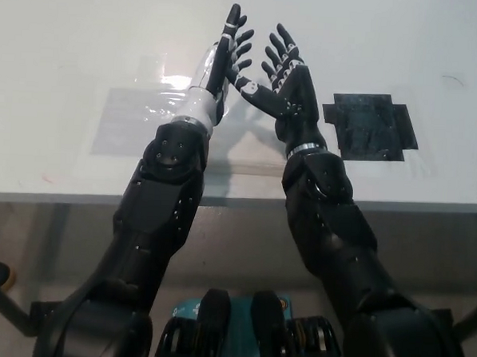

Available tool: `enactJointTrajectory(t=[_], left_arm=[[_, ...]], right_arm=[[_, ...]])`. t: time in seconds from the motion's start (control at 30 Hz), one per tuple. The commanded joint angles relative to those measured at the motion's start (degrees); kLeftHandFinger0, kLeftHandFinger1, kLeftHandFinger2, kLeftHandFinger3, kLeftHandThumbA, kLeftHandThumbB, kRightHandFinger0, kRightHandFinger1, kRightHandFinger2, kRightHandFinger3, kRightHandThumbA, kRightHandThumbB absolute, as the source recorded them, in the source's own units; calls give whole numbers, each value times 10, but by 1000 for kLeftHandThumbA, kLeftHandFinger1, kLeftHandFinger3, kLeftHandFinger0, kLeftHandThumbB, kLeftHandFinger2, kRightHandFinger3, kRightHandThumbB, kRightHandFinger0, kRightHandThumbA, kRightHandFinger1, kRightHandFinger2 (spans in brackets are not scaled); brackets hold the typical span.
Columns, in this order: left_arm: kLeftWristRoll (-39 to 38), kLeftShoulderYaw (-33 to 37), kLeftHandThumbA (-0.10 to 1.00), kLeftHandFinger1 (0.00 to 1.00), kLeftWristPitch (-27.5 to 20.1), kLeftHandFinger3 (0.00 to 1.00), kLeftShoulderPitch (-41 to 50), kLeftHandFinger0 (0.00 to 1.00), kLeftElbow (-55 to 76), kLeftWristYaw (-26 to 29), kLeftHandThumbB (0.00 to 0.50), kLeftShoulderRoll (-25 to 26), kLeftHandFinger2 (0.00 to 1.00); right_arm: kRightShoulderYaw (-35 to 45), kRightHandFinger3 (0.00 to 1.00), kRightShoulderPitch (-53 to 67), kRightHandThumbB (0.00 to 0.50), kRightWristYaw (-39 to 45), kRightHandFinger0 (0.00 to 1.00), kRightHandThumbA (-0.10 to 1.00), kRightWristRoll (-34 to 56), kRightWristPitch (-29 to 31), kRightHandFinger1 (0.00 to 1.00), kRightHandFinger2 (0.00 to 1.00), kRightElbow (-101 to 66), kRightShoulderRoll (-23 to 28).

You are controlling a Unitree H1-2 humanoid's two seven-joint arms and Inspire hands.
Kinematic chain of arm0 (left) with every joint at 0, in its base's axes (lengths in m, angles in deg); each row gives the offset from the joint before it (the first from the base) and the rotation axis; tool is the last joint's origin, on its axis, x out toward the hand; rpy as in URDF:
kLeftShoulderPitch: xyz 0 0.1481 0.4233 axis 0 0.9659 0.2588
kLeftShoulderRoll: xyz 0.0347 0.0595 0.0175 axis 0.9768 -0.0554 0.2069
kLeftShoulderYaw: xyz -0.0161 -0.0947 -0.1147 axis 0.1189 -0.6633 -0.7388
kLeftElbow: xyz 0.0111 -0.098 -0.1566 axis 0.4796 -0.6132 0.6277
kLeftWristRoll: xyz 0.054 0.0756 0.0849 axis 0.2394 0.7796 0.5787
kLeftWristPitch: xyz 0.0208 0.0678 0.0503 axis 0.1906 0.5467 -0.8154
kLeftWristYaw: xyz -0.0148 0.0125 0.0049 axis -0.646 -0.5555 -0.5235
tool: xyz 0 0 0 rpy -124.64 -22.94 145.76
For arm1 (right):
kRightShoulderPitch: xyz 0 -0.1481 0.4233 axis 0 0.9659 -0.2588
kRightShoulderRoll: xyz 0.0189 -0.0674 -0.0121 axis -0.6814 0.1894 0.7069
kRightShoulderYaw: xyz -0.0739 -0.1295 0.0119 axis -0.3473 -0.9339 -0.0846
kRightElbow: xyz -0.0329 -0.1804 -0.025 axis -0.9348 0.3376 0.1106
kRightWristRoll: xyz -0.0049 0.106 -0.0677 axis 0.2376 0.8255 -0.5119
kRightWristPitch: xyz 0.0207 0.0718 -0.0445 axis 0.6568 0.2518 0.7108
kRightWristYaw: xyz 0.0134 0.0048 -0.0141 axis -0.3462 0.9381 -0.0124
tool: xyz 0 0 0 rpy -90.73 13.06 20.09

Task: A stack of napkins is kept in the middle of the table close to the robot and the robot places both its hands sideways on the stack. Then it moves its hands away from each other while pressing down on the napkins to make them smooth

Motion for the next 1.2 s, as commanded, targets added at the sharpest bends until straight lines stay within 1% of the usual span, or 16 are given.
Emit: enactJointTrajectory(t=[0.0,0.1,0.2,0.27,0.33,0.37,0.43,0.47,0.57,0.6,0.7,0.73,0.87,0.97,1.1,1.17], left_arm=[[-8,-3,1000,1000,-40,1000,-38,1000,-19,8,268,-15,1000],[-5,-2,1000,1000,-47,1000,-41,1000,-31,16,239,-14,1000],[-20,-15,1000,1000,-55,1000,-48,1000,-42,24,236,-19,1000],[-37,-32,1000,1000,-60,1000,-53,1000,-53,28,233,-23,1000],[-67,-62,1000,1000,-89,1000,-61,1000,-81,22,230,-29,1000],[-97,-88,1000,1000,-95,1000,-66,1000,-96,9,243,-34,1000],[-115,-111,1000,1000,-103,1000,-73,1000,-116,1,232,-37,1000],[-115,-118,1000,1000,-104,1000,-76,1000,-123,-2,233,-37,1000],[-120,-132,1000,1000,-82,1000,-81,1000,-137,-4,286,-34,1000],[-125,-136,1000,1000,-78,1000,-82,1000,-138,-5,290,-34,1000],[-133,-147,1000,1000,-73,1000,-83,1000,-148,-8,289,-35,1000],[-131,-146,1000,1000,-77,1000,-83,1000,-152,-9,279,-34,1000],[-135,-150,1000,1000,-78,1000,-82,1000,-170,-5,294,-34,1000],[-131,-146,1000,1000,-85,1000,-72,1000,-184,-2,261,-33,1000],[-134,-145,1000,1000,-84,1000,-64,1000,-191,-3,248,-36,1000],[-133,-142,1000,1000,-83,1000,-59,1000,-193,-4,255,-36,1000]], right_arm=[[8,1000,-56,198,9,1000,1000,11,43,1000,1000,13,-11],[18,1000,-61,213,21,1000,1000,20,43,1000,1000,26,-11],[41,1000,-70,204,38,1000,1000,43,43,1000,1000,35,-15],[58,1000,-80,227,27,1000,1000,55,43,1000,1000,51,-18],[76,1000,-88,235,32,1000,1000,71,43,1000,1000,65,-21],[95,1000,-93,248,42,1000,1000,88,43,1000,1000,75,-22],[126,1000,-98,255,63,1000,1000,119,41,1000,1000,89,-23],[140,1000,-101,258,74,1000,1000,132,39,1000,1000,96,-23],[185,1000,-105,252,106,1000,1000,168,12,1000,1000,108,-22],[194,1000,-105,241,112,1000,1000,174,6,1000,1000,110,-21],[221,1000,-103,234,118,1000,1000,190,-6,1000,1000,118,-20],[227,1000,-102,251,123,1000,1000,195,-11,1000,1000,121,-20],[235,1000,-95,283,130,1000,1000,197,-16,1000,1000,130,-18],[243,1000,-81,293,139,1000,1000,208,-31,1000,1000,135,-20],[254,1000,-69,296,143,1000,1000,221,-41,1000,1000,138,-21],[252,1000,-63,301,149,1000,1000,221,-39,1000,1000,138,-22]])
